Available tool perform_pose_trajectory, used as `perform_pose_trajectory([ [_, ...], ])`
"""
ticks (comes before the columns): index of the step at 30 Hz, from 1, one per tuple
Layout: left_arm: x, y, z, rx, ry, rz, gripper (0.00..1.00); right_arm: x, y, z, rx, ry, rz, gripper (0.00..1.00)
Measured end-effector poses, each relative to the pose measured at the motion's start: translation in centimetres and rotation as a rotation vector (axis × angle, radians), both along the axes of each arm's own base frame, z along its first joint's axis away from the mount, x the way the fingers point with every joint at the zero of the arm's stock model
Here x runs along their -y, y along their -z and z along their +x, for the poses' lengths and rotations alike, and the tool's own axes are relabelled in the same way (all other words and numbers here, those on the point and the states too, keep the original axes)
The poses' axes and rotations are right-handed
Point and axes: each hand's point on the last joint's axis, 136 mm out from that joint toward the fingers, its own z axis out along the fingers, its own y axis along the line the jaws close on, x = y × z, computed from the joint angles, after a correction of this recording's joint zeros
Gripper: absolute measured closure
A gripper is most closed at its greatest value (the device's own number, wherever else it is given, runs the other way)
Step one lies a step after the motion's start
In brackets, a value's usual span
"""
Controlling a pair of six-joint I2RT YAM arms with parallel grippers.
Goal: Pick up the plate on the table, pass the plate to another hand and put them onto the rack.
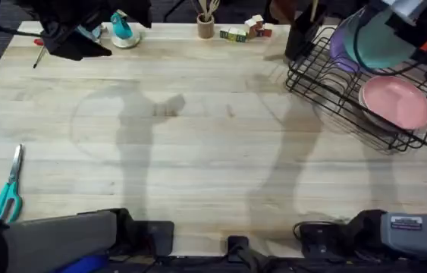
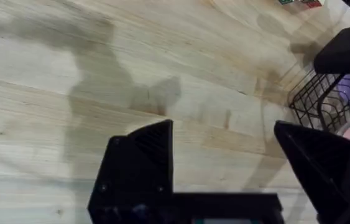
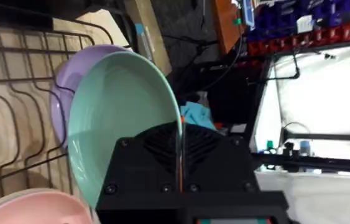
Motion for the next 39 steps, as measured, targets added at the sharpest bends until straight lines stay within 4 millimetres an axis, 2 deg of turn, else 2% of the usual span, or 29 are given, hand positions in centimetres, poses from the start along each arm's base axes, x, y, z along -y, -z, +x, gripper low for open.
perform_pose_trajectory([
  [5,0.0,0.0,0.0,0.0,0.0,0.0,0.007,0.3,0.3,0.8,0.016,-0.011,-0.033,0.974],
  [12,0.0,0.0,0.0,0.001,0.0,0.0,0.007,0.2,0.5,0.8,0.007,-0.02,-0.041,0.973],
  [19,0.0,0.0,0.0,0.002,0.0,0.0,0.007,0.0,2.2,0.2,-0.058,-0.022,-0.019,0.973],
  [20,0.0,0.0,0.0,0.001,0.0,0.0,0.007,-0.1,3.1,0.3,-0.082,-0.023,-0.011,0.973],
  [24,0.0,0.0,0.0,0.002,0.0,0.0,0.006,-0.2,4.3,0.6,-0.105,-0.03,-0.006,0.972],
  [32,0.0,0.0,0.0,0.002,0.0,0.0,0.007,-1.3,4.2,1.0,-0.099,-0.053,-0.009,0.917],
  [34,0.0,0.0,0.0,0.002,0.0,0.0,0.007,-1.4,4.0,1.2,-0.088,-0.057,-0.013,0.838],
  [35,0.0,0.0,0.0,0.002,0.0,0.0,0.007,-1.5,3.9,1.3,-0.084,-0.06,-0.016,0.758],
  [36,0.0,0.0,0.0,0.002,0.0,0.0,0.007,-1.6,3.8,1.3,-0.082,-0.061,-0.014,0.657],
  [39,0.0,0.0,0.0,0.002,0.0,0.0,0.007,-2.2,3.7,1.5,-0.075,-0.073,-0.021,0.219],
])
